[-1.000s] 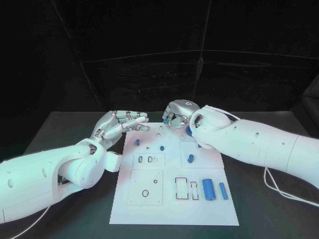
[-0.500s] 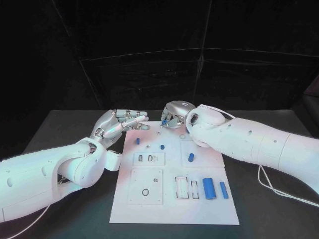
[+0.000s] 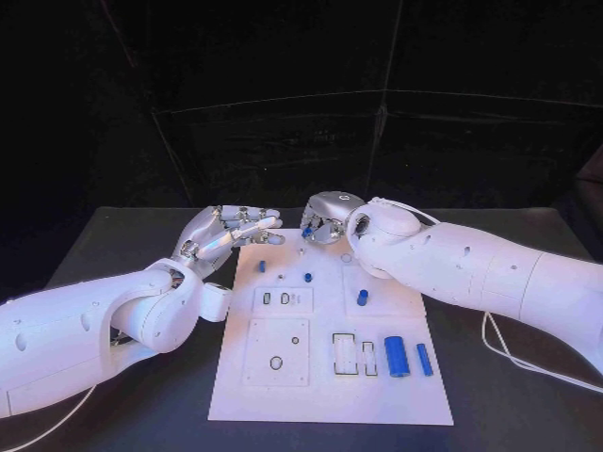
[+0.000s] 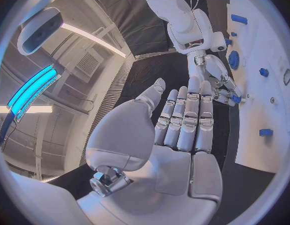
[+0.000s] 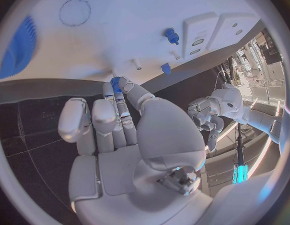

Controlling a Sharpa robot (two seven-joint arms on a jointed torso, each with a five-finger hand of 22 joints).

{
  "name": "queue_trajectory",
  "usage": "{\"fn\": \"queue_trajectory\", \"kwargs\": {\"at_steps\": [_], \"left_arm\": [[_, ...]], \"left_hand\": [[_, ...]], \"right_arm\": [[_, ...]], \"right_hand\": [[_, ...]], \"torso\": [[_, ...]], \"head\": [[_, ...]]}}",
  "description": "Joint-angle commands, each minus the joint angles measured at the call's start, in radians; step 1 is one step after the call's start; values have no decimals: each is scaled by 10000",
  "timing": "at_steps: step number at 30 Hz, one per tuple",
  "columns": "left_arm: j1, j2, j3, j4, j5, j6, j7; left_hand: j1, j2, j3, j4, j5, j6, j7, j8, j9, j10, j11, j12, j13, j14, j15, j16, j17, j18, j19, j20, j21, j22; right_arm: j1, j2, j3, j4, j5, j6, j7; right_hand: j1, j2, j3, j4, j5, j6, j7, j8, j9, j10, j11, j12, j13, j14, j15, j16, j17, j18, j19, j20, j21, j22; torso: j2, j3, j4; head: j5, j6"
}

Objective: Assemble the parts on the task board

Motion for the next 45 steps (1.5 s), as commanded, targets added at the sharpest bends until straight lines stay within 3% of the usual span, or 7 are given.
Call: {"fn": "queue_trajectory", "kwargs": {"at_steps": [1,12,22,30,33,36,45], "left_arm": [[19,5,9,6,11,122,48],[23,14,9,-14,11,181,29],[27,6,9,-14,11,258,-2],[29,-74,9,-35,11,325,6],[29,-135,8,-34,15,351,19],[30,-172,8,-40,26,361,28],[30,-201,7,-80,38,387,35]], "left_hand": [[-59,25,59,17,21,47,29,-36,-9,34,58,-54,-7,55,42,-69,10,141,11,86,-35,-10],[-58,21,71,4,20,54,27,-39,-8,43,57,-61,-6,63,40,-85,16,142,16,85,-38,-15],[-60,16,71,1,19,52,29,-41,-8,43,58,-64,-6,64,40,-89,17,142,17,85,-39,-16],[-68,22,93,-12,19,81,19,-36,-4,76,51,-69,-2,77,38,-118,28,142,26,84,-44,-25],[-72,26,108,-20,19,110,8,-28,1,105,41,-69,1,83,35,-138,34,143,31,83,-49,-31],[-73,25,110,-23,19,116,6,-26,1,111,39,-69,1,84,34,-143,35,143,32,82,-50,-33],[-76,24,118,-29,19,131,0,-23,3,126,35,-72,2,89,32,-155,38,143,34,81,-52,-37]], "right_arm": [[23,36,9,-32,-86,288,-24],[23,165,7,-201,-195,235,-314],[23,134,6,-132,-208,-220,-237],[26,-1242,9,1242,416,-887,-218],[30,-1998,50,1927,1023,-781,-297],[32,-2626,105,2392,1587,-466,-408],[39,-3623,149,2727,2369,360,-660]], "right_hand": [[-91,-22,70,-7,-28,-76,12,-48,15,-88,-3,-45,-12,-3,-2,35,2,-107,28,37,67,12],[-354,-417,234,122,-141,-651,210,-74,-10,-1107,249,-118,-65,-220,203,-240,-646,-8,-369,202,-144,-468],[-264,-793,-82,273,-251,-1519,163,-70,-1,-2375,336,21,-33,-428,281,-637,-1426,159,-915,309,-568,-1259],[-407,-810,-441,594,139,-1246,265,47,60,-1253,247,884,177,-174,220,-125,-657,16,-396,276,-240,-587],[-1177,-1343,-1194,1073,152,-1430,163,-38,20,-90,69,1576,479,10,106,352,58,-103,26,198,77,16],[-1242,-1524,-1906,1423,18,-1630,11,-6,28,645,-134,2282,951,68,-76,640,446,-165,240,22,255,330],[57,-1146,-4059,2603,270,-2080,-59,326,75,281,-240,7033,5508,351,-135,2175,3075,-376,884,-104,776,1372]], "torso": [[6,2,-10],[11,2,-13],[9,6,-15],[-7,5,-58],[-33,6,-147],[-42,11,-202],[-36,23,-241]], "head": [[7,-12],[27,-29],[35,-37],[52,32],[84,41],[81,58],[28,132]]}}
